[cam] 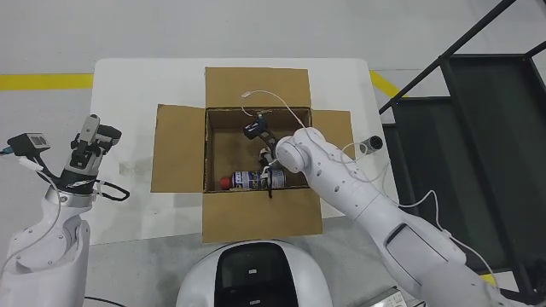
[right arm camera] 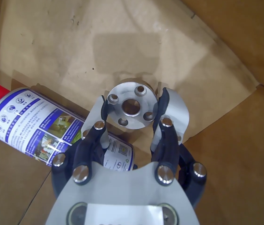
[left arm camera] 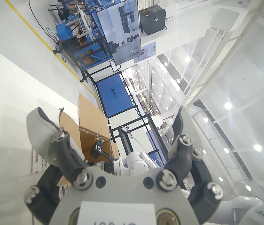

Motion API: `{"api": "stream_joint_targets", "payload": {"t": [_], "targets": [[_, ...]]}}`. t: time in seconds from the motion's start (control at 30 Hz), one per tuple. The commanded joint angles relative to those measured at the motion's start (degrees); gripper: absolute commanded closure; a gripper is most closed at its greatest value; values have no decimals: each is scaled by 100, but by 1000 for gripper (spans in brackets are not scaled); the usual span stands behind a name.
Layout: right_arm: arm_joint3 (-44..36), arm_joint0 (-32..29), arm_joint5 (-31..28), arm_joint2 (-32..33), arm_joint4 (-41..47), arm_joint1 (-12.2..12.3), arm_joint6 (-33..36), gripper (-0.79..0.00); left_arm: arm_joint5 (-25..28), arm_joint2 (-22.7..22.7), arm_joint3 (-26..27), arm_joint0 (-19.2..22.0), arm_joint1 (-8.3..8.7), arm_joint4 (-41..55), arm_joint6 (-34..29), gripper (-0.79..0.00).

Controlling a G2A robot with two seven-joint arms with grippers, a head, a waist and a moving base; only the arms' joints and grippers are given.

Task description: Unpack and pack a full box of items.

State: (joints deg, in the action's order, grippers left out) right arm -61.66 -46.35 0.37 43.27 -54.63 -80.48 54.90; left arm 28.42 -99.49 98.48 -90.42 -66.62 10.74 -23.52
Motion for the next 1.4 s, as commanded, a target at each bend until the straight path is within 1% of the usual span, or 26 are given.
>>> {"api": "stream_joint_targets", "payload": {"t": [0.0,0.03,0.13,0.17,0.23,0.3,0.33,0.4,0.53,0.67,0.83,1.13,1.27,1.37], "targets": [[44,15,-4,-13,-12,-15,15,-431,0,0,0,0,0,0,0,-785],[76,32,-17,-17,-15,-24,8,-422,0,0,0,0,0,0,0,-785],[169,80,-58,-37,-9,-53,7,-345,0,0,0,0,0,0,0,-785],[200,94,-62,-42,-11,-63,3,-332,0,0,0,0,0,0,0,-785],[264,118,-83,-55,-5,-83,-9,-332,0,0,0,0,0,0,0,-785],[325,145,-94,-69,-6,-103,-23,-292,0,0,0,0,0,0,0,-785],[349,157,-104,-75,-6,-112,-28,-185,0,0,0,0,0,0,0,-785],[392,178,-125,-83,-5,-129,-34,0,0,0,0,0,0,0,0,-785],[337,200,-156,-67,-34,-143,-36,0,0,0,0,0,0,0,0,-785],[-32,105,-164,61,-97,-89,73,0,0,0,0,0,0,0,0,-785],[-853,-200,-177,330,-306,55,320,0,0,0,0,0,0,0,0,-785],[-2625,-1102,-346,1115,-431,363,615,0,0,0,0,0,0,0,0,-785],[-3090,-1383,-529,1411,-368,451,588,0,0,0,0,0,0,0,0,-785],[-3143,-1416,-560,1454,-365,463,577,0,0,0,0,0,0,0,0,-785]]}}
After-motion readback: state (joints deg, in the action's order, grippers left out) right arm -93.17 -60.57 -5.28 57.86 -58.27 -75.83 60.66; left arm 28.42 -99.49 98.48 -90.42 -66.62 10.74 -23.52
